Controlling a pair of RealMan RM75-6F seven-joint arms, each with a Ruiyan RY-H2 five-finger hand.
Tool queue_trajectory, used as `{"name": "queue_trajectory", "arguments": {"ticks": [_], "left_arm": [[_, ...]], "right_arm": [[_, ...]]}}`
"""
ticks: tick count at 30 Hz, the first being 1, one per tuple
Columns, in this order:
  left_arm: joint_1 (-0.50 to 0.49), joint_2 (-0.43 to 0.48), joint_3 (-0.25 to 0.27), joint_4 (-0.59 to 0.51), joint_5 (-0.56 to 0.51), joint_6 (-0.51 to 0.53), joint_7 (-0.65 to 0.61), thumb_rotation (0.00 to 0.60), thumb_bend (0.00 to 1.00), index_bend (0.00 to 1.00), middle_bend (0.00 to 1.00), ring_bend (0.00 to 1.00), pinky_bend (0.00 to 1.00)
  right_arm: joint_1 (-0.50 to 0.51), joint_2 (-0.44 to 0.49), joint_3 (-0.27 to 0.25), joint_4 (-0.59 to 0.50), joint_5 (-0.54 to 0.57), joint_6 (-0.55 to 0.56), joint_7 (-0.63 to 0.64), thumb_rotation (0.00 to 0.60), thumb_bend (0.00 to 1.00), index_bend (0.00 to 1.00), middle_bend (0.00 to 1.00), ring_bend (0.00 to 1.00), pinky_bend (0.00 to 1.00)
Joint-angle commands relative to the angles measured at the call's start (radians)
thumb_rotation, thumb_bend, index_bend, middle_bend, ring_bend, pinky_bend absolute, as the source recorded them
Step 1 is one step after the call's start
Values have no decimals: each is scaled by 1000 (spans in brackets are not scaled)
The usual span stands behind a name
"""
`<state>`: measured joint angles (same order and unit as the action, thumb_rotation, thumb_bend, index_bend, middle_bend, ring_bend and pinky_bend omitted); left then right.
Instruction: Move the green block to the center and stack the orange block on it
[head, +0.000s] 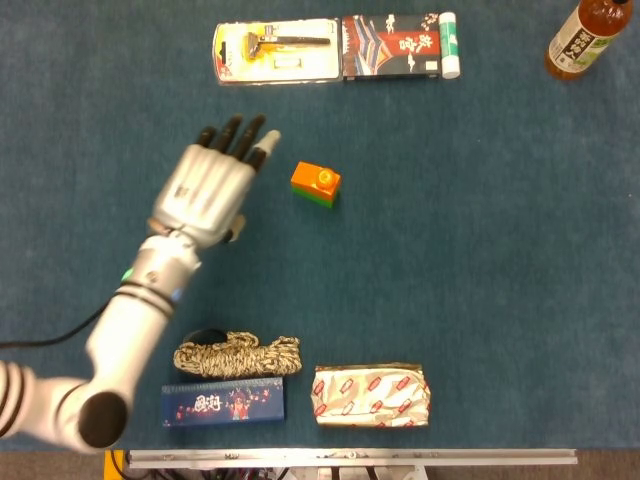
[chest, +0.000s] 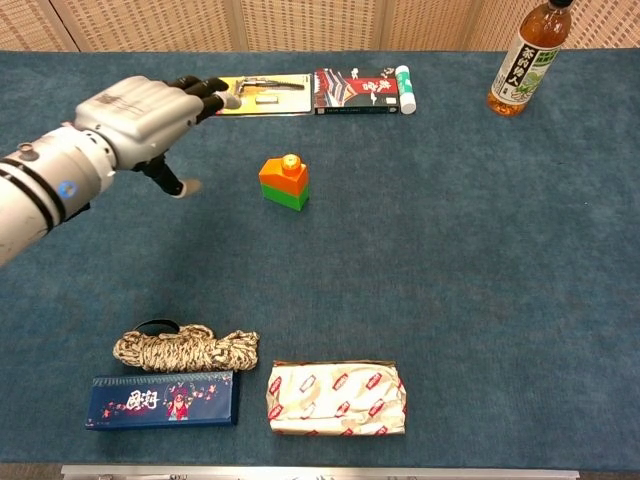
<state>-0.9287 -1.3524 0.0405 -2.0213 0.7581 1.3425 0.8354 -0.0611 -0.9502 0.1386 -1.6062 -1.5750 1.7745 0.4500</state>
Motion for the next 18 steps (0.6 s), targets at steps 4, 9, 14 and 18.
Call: {"name": "queue_trajectory", "arguments": {"ticks": [4, 9, 14, 18], "left_arm": [[198, 98, 166, -19, 314, 203, -41, 600, 262, 49, 0, 0, 160], [320, 118, 229, 46, 494, 300, -108, 600, 262, 84, 0, 0, 160], [424, 113, 263, 134, 638, 369, -148, 600, 262, 125, 0, 0, 160], [499, 96, 264, 201, 692, 407, -165, 600, 262, 132, 0, 0, 160]], "right_arm": [[15, -5, -4, -10, 3, -30, -37, 600, 283, 307, 203, 2, 22], [28, -11, -9, -19, 5, -59, -79, 600, 283, 307, 203, 2, 22], [44, -16, -16, -27, 6, -95, -122, 600, 282, 307, 203, 2, 22], [57, -20, -19, -34, 12, -123, -150, 600, 283, 307, 203, 2, 22]]}}
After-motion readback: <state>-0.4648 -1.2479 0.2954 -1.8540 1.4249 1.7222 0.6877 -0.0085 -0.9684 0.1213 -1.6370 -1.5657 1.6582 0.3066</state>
